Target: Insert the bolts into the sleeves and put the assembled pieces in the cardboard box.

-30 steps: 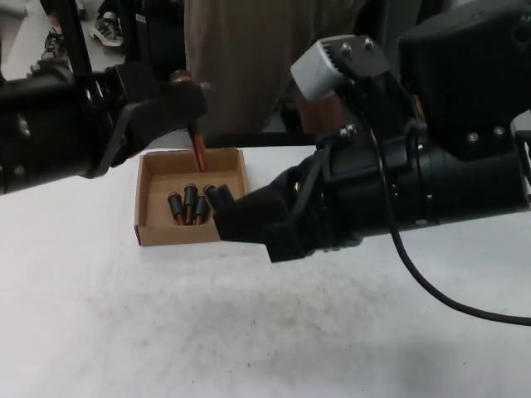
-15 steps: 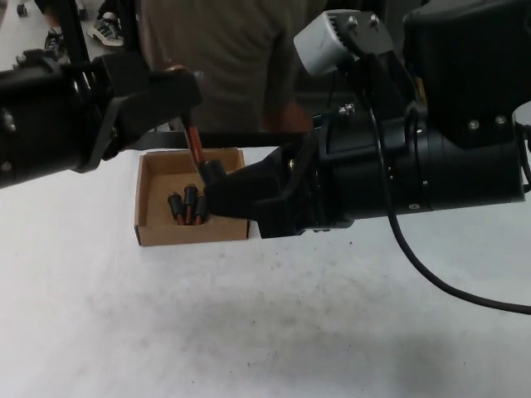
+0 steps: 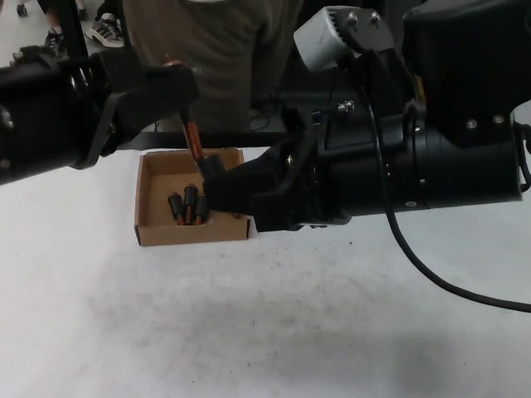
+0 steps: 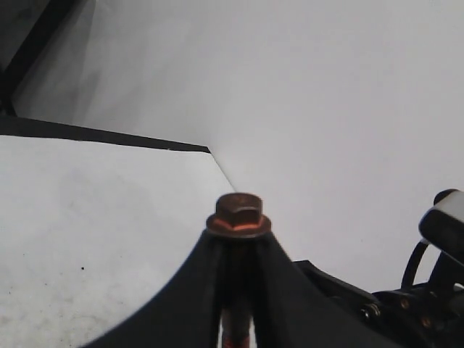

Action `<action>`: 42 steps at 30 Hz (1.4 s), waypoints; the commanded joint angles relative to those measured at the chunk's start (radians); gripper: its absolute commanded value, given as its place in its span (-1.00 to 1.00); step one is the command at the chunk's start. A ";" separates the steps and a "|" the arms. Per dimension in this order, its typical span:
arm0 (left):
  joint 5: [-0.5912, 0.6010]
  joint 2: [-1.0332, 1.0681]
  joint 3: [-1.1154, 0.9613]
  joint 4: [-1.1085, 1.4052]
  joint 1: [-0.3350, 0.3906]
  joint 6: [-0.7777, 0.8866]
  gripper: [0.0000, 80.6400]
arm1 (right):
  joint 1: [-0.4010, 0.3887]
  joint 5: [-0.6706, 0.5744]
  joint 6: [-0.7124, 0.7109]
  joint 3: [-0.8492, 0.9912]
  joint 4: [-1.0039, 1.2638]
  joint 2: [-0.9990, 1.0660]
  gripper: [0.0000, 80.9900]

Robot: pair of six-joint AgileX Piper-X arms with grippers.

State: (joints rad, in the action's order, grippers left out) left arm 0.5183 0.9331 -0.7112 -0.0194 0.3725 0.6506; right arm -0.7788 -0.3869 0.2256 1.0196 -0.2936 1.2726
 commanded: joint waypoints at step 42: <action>0.007 -0.013 -0.002 -0.101 -0.002 -0.121 -0.98 | 0.000 0.044 0.006 0.015 0.104 -0.001 -0.99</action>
State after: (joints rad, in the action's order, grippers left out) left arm 0.5376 0.9265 -0.7112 -0.0619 0.3725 0.5651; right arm -0.7825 -0.3412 0.2461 1.0196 -0.2178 1.2832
